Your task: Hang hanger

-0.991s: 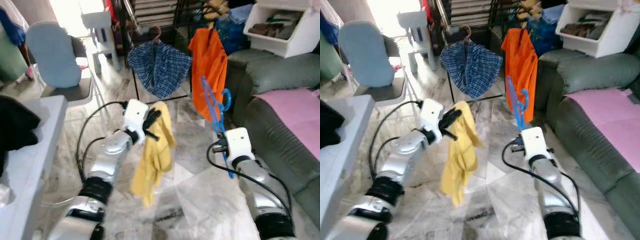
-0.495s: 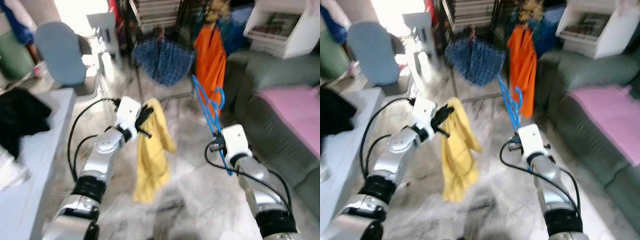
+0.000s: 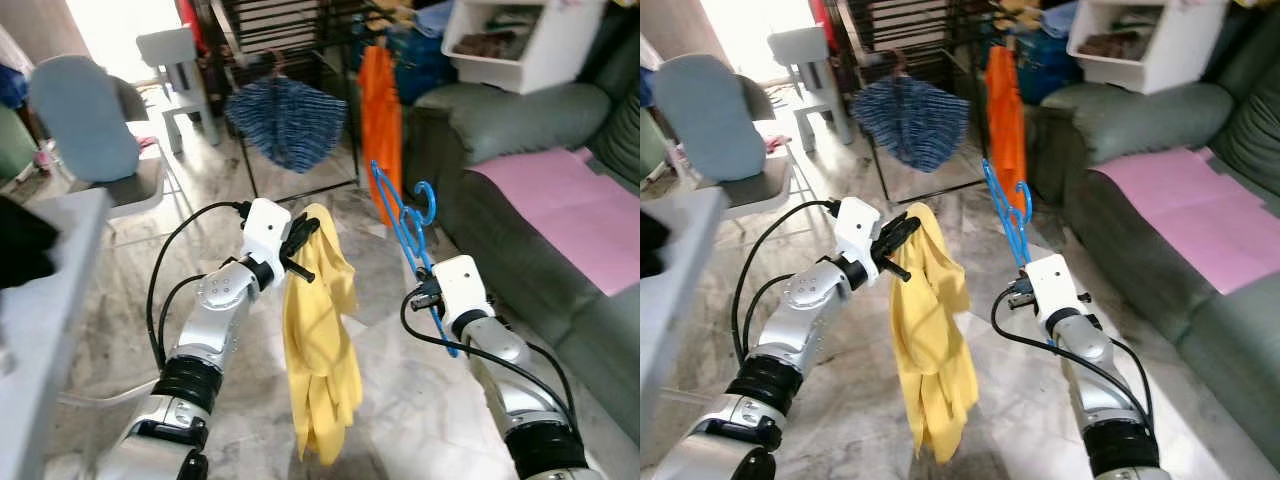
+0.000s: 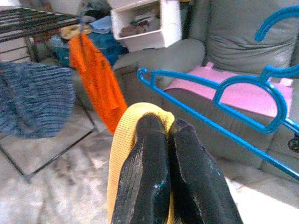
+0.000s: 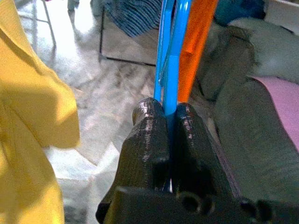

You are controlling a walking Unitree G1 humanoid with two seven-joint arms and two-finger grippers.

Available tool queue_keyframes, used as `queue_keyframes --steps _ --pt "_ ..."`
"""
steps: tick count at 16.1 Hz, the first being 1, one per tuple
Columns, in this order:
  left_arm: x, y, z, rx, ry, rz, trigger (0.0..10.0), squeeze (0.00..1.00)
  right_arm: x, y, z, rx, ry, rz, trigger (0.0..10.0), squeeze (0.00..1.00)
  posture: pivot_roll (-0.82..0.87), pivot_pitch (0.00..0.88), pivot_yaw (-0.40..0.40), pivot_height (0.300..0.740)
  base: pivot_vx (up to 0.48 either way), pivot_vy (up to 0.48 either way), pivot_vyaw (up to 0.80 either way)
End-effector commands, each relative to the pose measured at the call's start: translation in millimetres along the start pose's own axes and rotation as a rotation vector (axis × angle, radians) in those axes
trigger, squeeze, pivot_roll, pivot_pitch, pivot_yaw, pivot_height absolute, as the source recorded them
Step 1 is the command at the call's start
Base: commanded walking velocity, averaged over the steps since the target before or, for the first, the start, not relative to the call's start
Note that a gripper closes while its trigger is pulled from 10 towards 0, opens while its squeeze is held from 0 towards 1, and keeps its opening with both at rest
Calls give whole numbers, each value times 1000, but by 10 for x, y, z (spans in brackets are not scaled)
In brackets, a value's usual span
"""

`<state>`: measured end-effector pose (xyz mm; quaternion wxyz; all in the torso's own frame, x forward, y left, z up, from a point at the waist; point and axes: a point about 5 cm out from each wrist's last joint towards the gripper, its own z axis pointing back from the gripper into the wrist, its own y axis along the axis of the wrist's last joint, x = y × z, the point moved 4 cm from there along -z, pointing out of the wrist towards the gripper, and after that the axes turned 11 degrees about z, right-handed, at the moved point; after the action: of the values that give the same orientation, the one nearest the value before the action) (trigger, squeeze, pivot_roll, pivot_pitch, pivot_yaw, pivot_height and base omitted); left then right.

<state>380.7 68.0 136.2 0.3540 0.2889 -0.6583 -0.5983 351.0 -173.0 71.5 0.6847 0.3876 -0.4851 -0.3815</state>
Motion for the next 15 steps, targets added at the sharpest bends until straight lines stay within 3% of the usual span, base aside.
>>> queue_keyframes --steps 1,7,11,15 --pt "-54 124 4 44 15 12 10000 0 -23 73 -9 23 2 2 10000 0 -149 0 72 740 0 0 0" --pt "-89 106 7 14 18 -40 10000 0 35 29 38 1 78 49 10000 0 -148 0 71 740 0 0 0" --pt "-111 138 17 13 8 -103 10000 0 -51 -16 97 -19 194 101 10000 0 -158 0 74 740 0 0 0" --pt "-167 153 51 1 -11 -133 10000 0 -41 -32 113 -29 213 116 10000 0 -156 0 74 740 0 0 0"
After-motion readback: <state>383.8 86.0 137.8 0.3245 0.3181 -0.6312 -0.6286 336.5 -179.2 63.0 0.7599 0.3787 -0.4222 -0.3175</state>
